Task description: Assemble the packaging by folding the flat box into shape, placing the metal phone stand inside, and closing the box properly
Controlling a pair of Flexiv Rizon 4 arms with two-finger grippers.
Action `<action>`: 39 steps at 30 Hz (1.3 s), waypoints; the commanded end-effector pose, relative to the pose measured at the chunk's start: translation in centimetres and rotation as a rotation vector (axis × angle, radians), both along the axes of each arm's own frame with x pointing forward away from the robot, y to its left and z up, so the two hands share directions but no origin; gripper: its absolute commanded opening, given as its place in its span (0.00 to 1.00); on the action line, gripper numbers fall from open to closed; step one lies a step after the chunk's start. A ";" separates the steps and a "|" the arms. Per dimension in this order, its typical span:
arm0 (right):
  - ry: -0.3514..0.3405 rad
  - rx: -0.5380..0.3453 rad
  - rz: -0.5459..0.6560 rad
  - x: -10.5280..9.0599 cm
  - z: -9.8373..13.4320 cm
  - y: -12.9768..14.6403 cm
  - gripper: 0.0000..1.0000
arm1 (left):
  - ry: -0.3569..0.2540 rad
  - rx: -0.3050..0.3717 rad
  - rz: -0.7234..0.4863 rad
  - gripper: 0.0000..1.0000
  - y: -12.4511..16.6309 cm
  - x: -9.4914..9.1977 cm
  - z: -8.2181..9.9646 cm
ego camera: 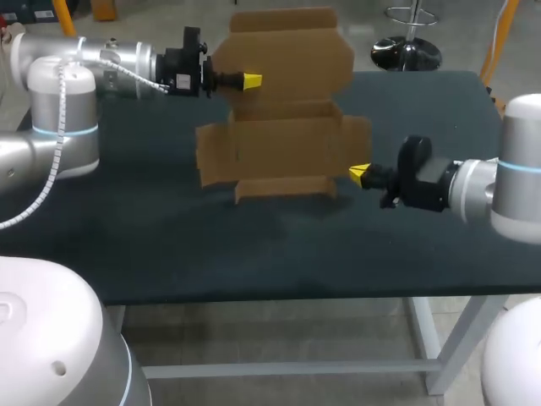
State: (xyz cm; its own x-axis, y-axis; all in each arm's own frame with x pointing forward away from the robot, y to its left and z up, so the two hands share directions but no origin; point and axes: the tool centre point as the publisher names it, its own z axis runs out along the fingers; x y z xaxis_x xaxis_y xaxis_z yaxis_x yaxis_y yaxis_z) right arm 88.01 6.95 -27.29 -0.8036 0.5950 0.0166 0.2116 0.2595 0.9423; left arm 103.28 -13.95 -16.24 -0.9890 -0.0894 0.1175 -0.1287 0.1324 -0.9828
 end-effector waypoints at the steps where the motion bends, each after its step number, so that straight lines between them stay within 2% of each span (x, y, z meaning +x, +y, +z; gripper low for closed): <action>1: -0.007 -0.005 -0.007 -0.7 -0.2 0.2 0.00 | 0.000 0.004 0.023 0.00 0.0 -1.1 0.6; 8: -0.012 -0.019 -0.002 -1.4 -0.5 0.6 0.00 | 0.038 -0.014 0.017 0.00 0.3 -1.8 1.2; 14: -0.016 -0.031 0.001 -2.1 -0.7 1.0 0.00 | 0.093 -0.021 0.006 0.00 0.4 -2.8 1.5; 17: -0.021 -0.039 0.002 -2.6 -0.9 1.2 0.00 | 0.134 -0.010 -0.008 0.00 0.2 -3.2 1.3; 24: -0.027 -0.063 0.006 -3.8 -1.5 1.7 0.00 | 0.185 0.005 -0.022 0.00 0.0 -3.8 0.4; 31: -0.018 -0.067 0.014 -4.5 -2.1 2.3 0.00 | 0.203 0.003 -0.073 0.00 -0.1 -3.8 -0.5; 39: -0.011 -0.068 0.014 -4.7 -2.4 2.8 0.00 | 0.173 -0.002 -0.085 0.00 -0.1 -3.8 -0.9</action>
